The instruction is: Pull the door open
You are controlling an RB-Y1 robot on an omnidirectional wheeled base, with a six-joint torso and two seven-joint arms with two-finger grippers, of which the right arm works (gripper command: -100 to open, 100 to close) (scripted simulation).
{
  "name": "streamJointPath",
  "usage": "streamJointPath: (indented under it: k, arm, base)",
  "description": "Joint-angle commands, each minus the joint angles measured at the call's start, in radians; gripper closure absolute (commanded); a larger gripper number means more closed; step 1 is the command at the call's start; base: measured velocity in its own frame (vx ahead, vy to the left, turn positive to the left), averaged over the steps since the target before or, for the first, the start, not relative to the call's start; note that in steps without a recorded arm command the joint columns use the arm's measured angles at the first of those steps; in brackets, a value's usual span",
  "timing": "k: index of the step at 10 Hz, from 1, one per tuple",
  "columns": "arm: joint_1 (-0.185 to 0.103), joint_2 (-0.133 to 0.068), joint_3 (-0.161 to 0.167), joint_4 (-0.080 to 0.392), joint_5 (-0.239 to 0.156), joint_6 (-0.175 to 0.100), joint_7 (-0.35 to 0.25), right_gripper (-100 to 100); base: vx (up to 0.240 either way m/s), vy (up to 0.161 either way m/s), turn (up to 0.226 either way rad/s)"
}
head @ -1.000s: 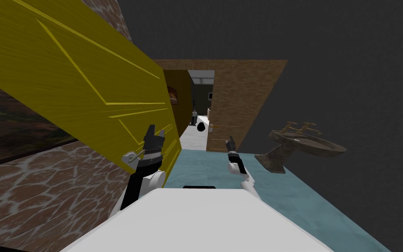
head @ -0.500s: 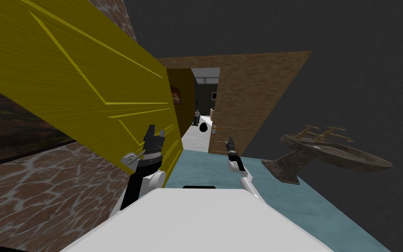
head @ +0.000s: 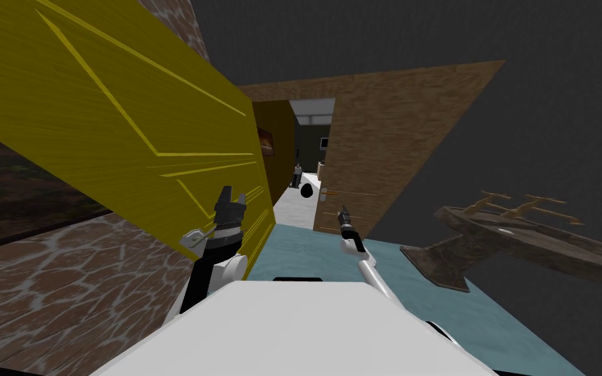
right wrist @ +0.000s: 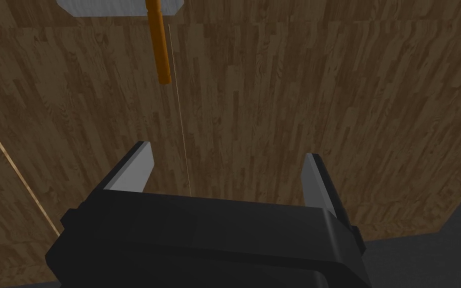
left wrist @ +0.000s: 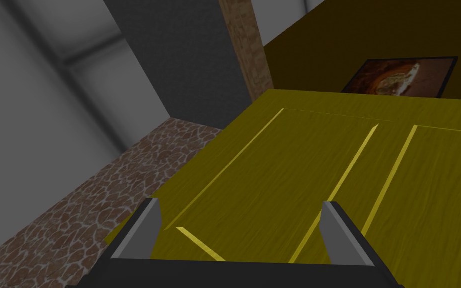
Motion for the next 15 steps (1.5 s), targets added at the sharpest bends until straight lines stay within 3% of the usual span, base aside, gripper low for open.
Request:
streamJointPath:
  k: [1,4,5,15]
  arm:
    - [-0.01,-0.007,0.003,0.029,-0.007,-0.006,-0.002,-100]
    - [-0.056,-0.027,0.004,0.12,-0.044,-0.002,0.008,-100]
    - [-0.056,-0.027,0.004,0.12,-0.044,-0.002,0.008,-100]
    - [-0.177,-0.08,0.008,0.365,-0.143,0.008,0.034,-100]
  base:
    - [0.054,-0.011,0.033]
    - [0.075,-0.015,0.097]
    - [0.073,-0.013,0.035]
    - [0.079,-0.021,0.082]
